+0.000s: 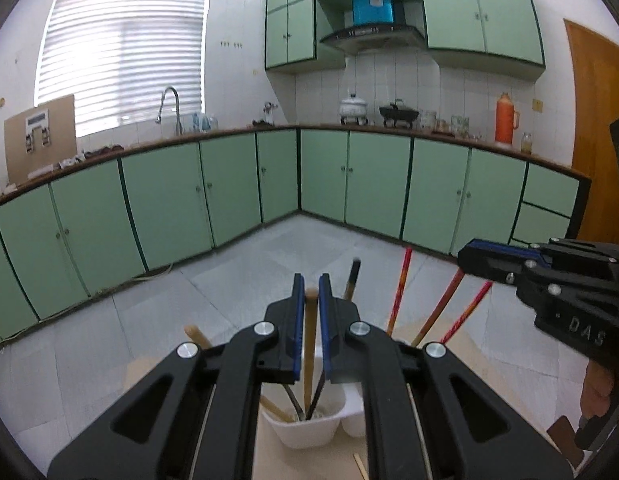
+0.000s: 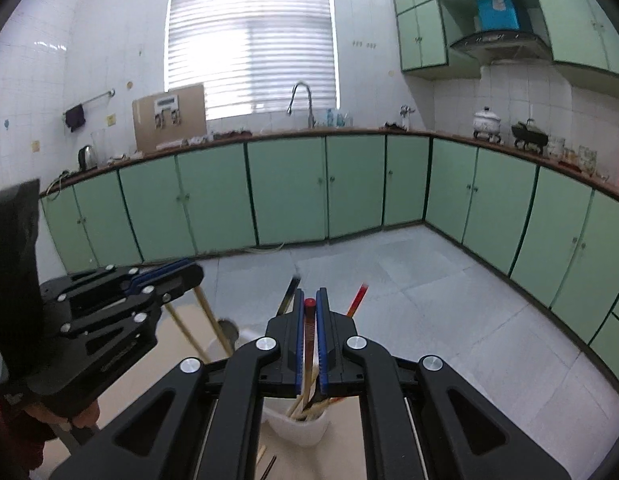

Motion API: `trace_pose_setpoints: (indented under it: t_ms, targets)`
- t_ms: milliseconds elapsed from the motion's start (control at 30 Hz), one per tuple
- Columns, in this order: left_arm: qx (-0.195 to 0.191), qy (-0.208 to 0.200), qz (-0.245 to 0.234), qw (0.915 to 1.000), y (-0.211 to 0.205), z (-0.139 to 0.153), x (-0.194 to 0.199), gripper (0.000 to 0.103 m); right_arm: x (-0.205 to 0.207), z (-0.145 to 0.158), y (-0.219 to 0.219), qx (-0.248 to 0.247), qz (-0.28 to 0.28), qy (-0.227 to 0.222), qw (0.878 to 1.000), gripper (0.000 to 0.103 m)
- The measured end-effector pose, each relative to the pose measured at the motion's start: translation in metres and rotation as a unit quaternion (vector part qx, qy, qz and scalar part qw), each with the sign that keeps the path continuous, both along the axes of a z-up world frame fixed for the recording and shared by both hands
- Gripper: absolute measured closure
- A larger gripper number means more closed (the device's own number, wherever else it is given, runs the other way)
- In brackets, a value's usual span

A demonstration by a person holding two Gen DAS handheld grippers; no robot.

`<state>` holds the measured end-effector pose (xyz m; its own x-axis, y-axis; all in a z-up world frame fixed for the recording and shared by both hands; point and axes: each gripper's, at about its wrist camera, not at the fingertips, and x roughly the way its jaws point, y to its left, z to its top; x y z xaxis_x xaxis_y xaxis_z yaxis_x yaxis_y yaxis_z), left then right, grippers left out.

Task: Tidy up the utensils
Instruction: 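Open both tools to release the chopsticks and withdraw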

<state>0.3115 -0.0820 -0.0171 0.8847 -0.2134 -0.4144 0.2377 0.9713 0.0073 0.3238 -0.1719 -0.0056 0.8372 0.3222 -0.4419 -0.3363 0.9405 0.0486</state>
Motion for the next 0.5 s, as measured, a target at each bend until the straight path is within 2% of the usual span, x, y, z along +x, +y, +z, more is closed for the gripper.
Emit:
trace_pose_setpoints:
  t_ms: [67, 133, 200, 267, 300, 367, 433, 500]
  targets:
    - [0.004, 0.009, 0.000, 0.9999, 0.002, -0.006, 0.000, 0.090, -0.003, -0.005, 0.001, -0.007, -0.002, 0.002, 1.000, 0.095]
    - [0.007, 0.011, 0.000, 0.9999, 0.004, -0.008, -0.004, 0.072, -0.008, -0.006, -0.001, -0.009, -0.004, 0.000, 1.000, 0.090]
    - [0.006, 0.006, 0.001, 1.0000, 0.007, -0.008, -0.012, 0.067, -0.017, -0.005, -0.006, -0.007, -0.012, -0.013, 1.000, 0.084]
    - [0.002, -0.004, 0.005, 1.0000, 0.012, -0.006, -0.024, 0.059, -0.027, -0.002, -0.011, -0.004, -0.022, -0.026, 0.999, 0.066]
    - [-0.003, -0.009, 0.008, 0.9999, 0.015, -0.005, -0.031, 0.052, -0.034, -0.002, -0.015, 0.000, -0.032, -0.033, 0.999, 0.062]
    - [-0.012, -0.020, 0.015, 0.9996, 0.022, -0.005, -0.047, 0.047, -0.046, -0.004, -0.020, 0.007, -0.045, -0.043, 0.998, 0.051]
    - [-0.019, -0.027, 0.023, 0.9992, 0.028, -0.008, -0.064, 0.039, -0.060, -0.012, -0.026, 0.012, -0.060, -0.050, 0.997, 0.045]
    - [-0.025, -0.029, 0.033, 0.9988, 0.032, -0.015, -0.079, 0.038, -0.076, -0.025, -0.030, 0.016, -0.074, -0.046, 0.996, 0.043]
